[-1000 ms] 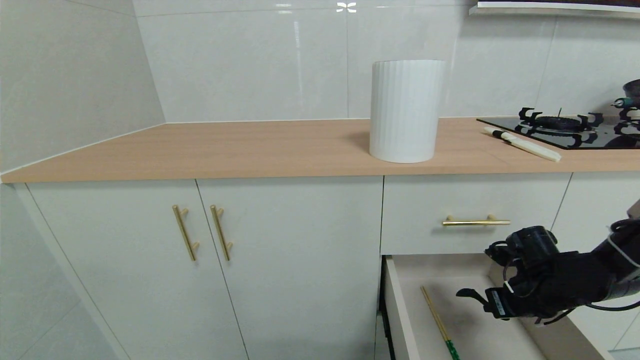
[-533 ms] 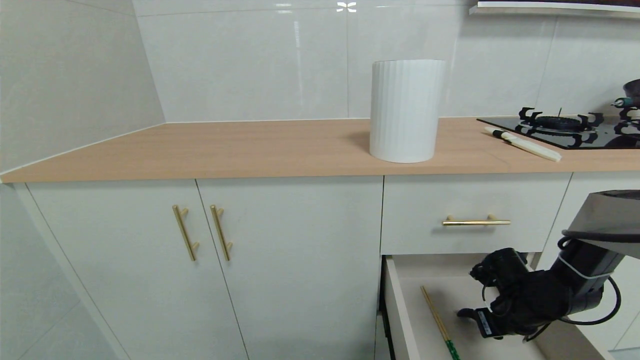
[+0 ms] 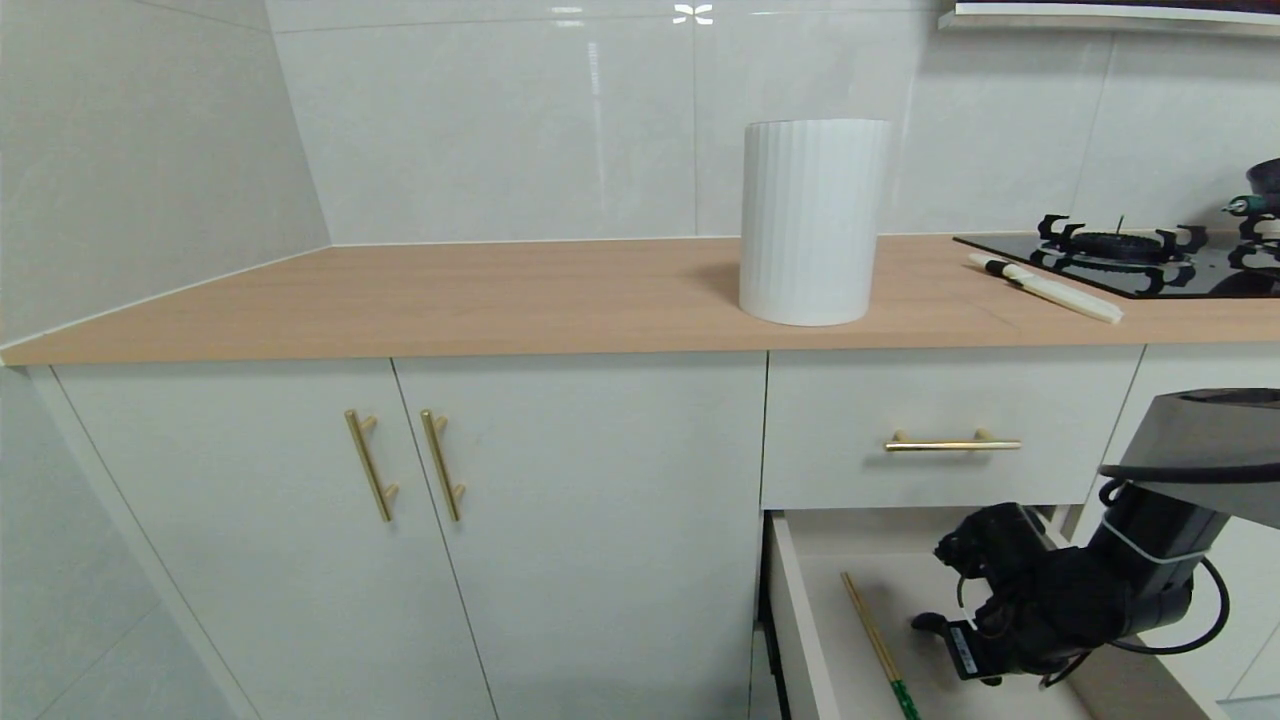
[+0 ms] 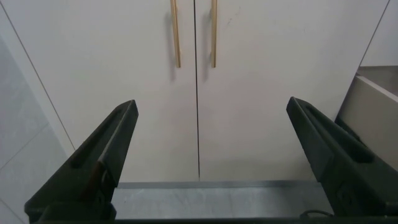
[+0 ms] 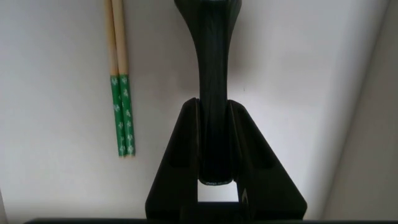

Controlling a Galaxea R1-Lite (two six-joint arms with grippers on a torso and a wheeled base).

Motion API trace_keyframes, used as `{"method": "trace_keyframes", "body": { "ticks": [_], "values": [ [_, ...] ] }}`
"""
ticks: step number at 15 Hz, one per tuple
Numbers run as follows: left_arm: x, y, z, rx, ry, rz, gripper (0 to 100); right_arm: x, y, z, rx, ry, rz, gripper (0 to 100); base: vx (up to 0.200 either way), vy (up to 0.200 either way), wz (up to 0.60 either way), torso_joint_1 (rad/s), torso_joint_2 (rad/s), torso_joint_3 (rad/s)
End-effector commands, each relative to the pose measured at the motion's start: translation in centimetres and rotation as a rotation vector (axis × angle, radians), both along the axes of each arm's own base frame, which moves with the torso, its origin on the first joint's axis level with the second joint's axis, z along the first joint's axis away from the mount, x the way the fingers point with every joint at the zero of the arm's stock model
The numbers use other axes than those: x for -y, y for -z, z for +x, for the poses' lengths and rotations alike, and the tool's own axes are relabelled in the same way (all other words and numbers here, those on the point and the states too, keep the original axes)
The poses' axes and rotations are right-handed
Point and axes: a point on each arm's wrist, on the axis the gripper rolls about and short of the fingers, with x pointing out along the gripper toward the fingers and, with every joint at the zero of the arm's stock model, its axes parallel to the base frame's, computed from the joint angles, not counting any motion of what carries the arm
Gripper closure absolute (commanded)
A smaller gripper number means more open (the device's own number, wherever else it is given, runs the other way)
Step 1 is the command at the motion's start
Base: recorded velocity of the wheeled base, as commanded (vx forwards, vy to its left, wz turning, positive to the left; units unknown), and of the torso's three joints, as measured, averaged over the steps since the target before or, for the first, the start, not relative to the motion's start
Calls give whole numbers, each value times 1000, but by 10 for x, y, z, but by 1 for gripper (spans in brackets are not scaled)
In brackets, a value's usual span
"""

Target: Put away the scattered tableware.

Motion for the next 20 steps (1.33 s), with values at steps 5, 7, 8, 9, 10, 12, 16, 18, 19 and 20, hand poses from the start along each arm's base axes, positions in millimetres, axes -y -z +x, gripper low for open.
{"method": "trace_keyframes", "body": {
  "ticks": [5,7,8,9,10,12,16,18,19,20],
  "values": [
    [0,0,0,0,0,0,0,-3,6,6,12,30,-19,100,0,0,0,0,0,0],
    [0,0,0,0,0,0,0,-8,11,4,9,35,-73,100,0,0,0,0,0,0],
    [0,0,0,0,0,0,0,-8,13,4,13,42,-91,100,0,0,0,0,0,0],
    [0,0,0,2,0,0,0,-8,12,5,21,43,-91,100,0,0,0,0,0,0],
    [0,0,0,0,0,0,0,-8,12,5,21,44,-90,100,0,0,0,0,0,0],
    [0,0,0,0,1,0,0,-8,12,5,23,51,-87,100,0,0,0,0,0,0],
    [0,0,0,0,0,2,0,-8,12,5,23,52,-86,0,0,0,0,0,0,0],
    [0,0,0,0,0,2,0,-8,12,5,22,55,-85,0,0,0,0,0,0,0],
    [0,0,0,0,0,2,0,-8,12,5,22,55,-85,0,0,0,0,0,0,0],
    [0,0,0,0,0,2,0,-8,12,5,22,55,-85,0,0,0,0,0,0,0]
  ]
}}
